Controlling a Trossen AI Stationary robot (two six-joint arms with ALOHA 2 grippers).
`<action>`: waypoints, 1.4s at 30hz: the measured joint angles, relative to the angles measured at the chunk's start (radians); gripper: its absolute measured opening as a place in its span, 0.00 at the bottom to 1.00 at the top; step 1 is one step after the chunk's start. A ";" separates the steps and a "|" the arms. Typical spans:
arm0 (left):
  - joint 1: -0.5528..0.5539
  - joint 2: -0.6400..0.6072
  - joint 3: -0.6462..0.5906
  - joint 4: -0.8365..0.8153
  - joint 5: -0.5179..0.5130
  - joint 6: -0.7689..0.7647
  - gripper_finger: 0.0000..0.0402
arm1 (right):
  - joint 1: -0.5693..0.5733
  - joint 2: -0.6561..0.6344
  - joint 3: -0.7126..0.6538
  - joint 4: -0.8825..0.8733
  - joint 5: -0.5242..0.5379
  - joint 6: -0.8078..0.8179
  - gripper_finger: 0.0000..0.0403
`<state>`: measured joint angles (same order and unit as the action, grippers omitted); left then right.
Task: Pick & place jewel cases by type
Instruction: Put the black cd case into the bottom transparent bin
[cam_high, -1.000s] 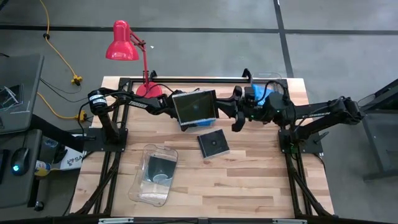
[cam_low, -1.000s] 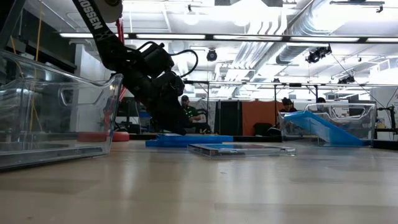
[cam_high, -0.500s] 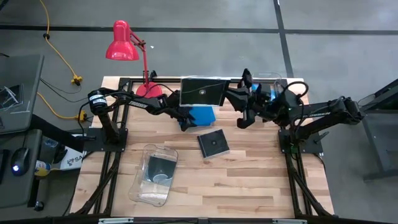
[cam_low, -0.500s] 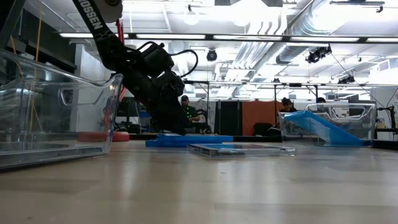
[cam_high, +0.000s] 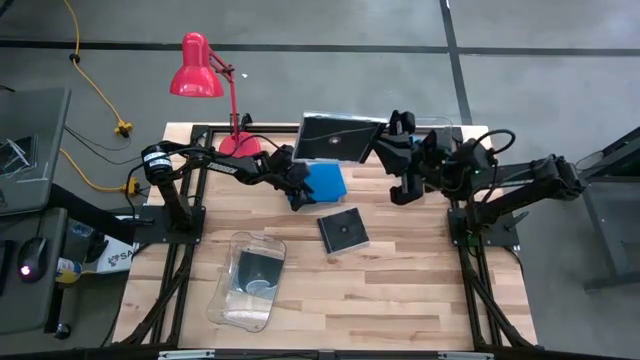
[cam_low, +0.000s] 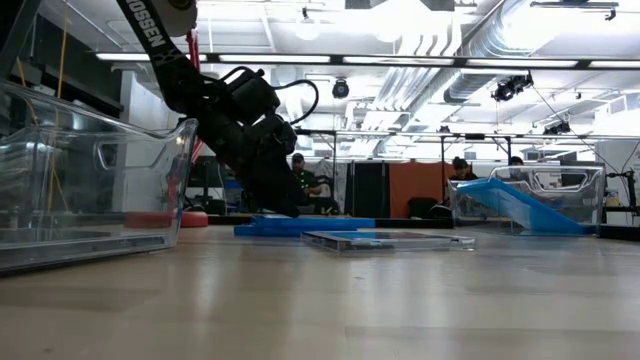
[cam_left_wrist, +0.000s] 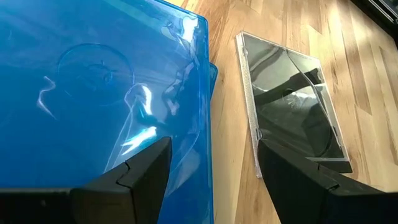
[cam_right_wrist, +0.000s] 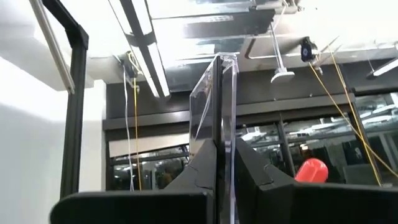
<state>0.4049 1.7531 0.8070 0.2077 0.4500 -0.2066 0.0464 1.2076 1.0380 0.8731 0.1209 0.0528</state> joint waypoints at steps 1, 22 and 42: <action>0.000 0.000 0.000 0.000 0.000 0.000 0.59 | 0.000 0.000 0.006 0.000 -0.003 -0.008 0.02; -0.073 0.000 0.000 0.008 -0.059 0.000 0.59 | 0.000 0.000 0.118 -0.067 -0.238 -0.007 0.02; -0.072 0.000 0.000 0.008 -0.060 0.000 0.59 | 0.000 0.004 0.141 -0.023 -0.537 0.078 0.02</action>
<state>0.3325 1.7531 0.8070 0.2154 0.3901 -0.2066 0.0467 1.2114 1.1790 0.8504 -0.4164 0.1310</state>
